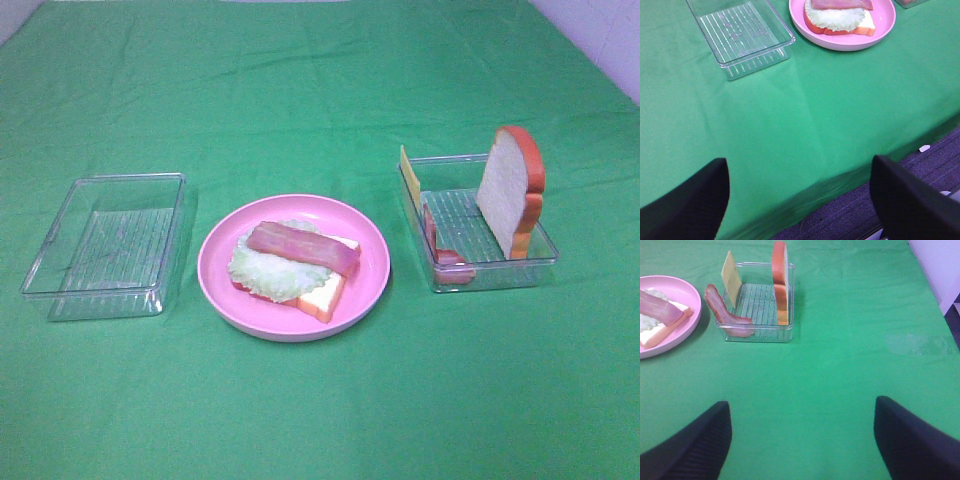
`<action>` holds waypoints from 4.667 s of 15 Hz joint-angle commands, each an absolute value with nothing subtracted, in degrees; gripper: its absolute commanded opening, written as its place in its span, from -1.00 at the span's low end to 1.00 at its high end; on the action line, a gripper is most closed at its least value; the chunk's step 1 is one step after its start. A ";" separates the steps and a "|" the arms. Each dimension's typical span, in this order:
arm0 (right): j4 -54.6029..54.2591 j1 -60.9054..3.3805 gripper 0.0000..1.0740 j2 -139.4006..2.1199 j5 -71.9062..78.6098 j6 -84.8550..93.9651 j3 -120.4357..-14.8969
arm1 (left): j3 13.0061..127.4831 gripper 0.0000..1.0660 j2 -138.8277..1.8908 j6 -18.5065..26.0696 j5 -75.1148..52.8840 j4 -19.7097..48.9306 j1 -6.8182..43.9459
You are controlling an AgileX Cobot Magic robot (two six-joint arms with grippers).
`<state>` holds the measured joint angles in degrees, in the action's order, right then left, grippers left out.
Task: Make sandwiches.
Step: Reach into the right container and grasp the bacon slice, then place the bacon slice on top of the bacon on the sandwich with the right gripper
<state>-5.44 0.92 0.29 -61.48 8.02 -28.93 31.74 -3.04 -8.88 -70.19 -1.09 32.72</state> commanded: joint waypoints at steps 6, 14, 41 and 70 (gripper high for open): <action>-5.27 1.15 0.39 0.40 -60.39 8.48 -29.34 | 28.82 0.39 -2.64 -6.02 -60.10 -1.66 32.89; -10.26 1.20 0.39 -18.68 -46.93 5.16 -30.54 | 28.82 0.39 -2.64 -6.13 -60.10 -4.13 32.89; -19.77 -16.16 0.27 -107.95 -51.91 5.39 -78.90 | 28.82 0.39 -2.58 -6.13 -60.10 -3.95 32.89; -20.51 -16.16 -1.00 -99.81 -61.19 3.95 -83.82 | 28.82 0.39 -2.58 -6.13 -60.10 -3.95 32.89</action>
<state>-19.94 -16.04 -100.50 -60.33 3.38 -83.54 28.76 -2.86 -5.84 -60.68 -3.84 32.72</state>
